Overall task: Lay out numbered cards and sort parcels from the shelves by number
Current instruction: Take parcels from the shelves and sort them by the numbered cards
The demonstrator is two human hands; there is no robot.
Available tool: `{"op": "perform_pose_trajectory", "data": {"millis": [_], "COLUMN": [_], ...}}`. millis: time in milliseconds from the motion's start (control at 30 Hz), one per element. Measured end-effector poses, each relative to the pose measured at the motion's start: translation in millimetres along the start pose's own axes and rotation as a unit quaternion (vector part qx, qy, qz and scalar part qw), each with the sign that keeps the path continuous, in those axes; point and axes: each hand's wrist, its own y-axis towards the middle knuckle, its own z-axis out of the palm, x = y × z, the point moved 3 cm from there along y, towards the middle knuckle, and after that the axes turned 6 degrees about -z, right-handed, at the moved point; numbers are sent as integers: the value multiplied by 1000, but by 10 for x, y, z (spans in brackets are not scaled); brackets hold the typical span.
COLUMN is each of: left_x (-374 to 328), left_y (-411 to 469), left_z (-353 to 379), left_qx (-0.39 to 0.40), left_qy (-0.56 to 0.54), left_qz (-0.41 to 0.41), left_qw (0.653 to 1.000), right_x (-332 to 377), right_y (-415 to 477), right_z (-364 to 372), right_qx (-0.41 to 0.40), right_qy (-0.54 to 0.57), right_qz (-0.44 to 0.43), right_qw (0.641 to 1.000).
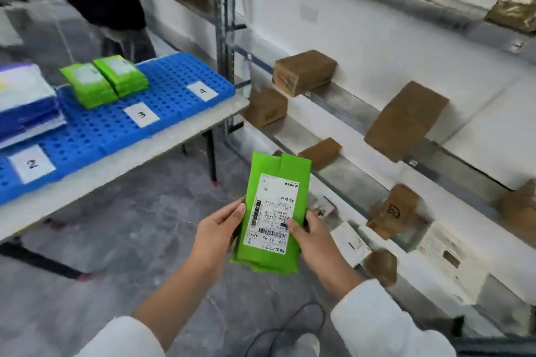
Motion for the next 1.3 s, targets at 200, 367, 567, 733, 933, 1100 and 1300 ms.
{"op": "perform_pose_trajectory", "data": {"millis": [200, 367, 567, 733, 933, 1100, 1300], "left_x": [-371, -642, -1090, -1583, -2172, -2520, -2783], "left_y": [-292, -381, -229, 138, 675, 1036, 1424], "left_z": [-884, -1434, -1964, -2235, -2461, -2545, -2794], "left_qx": [-86, -149, -220, -262, -300, -309, -291], "left_qy": [-72, -117, -158, -193, -189, -205, -222], "left_qz": [49, 87, 133, 154, 160, 177, 167], "left_qw": [992, 978, 953, 933, 921, 912, 915], "right_x": [551, 853, 1294, 1686, 2105, 2367, 2590], "right_y": [101, 300, 747, 1292, 1953, 2506, 2952], "right_z": [965, 1586, 2325, 2812, 3208, 3466, 3769], "right_qx": [112, 180, 251, 304, 333, 356, 366], "right_qy": [-17, -62, -47, -22, 2, -33, -44], "right_qz": [-50, -83, -127, -139, -156, -167, -153], "right_qw": [992, 978, 959, 942, 930, 919, 917]}}
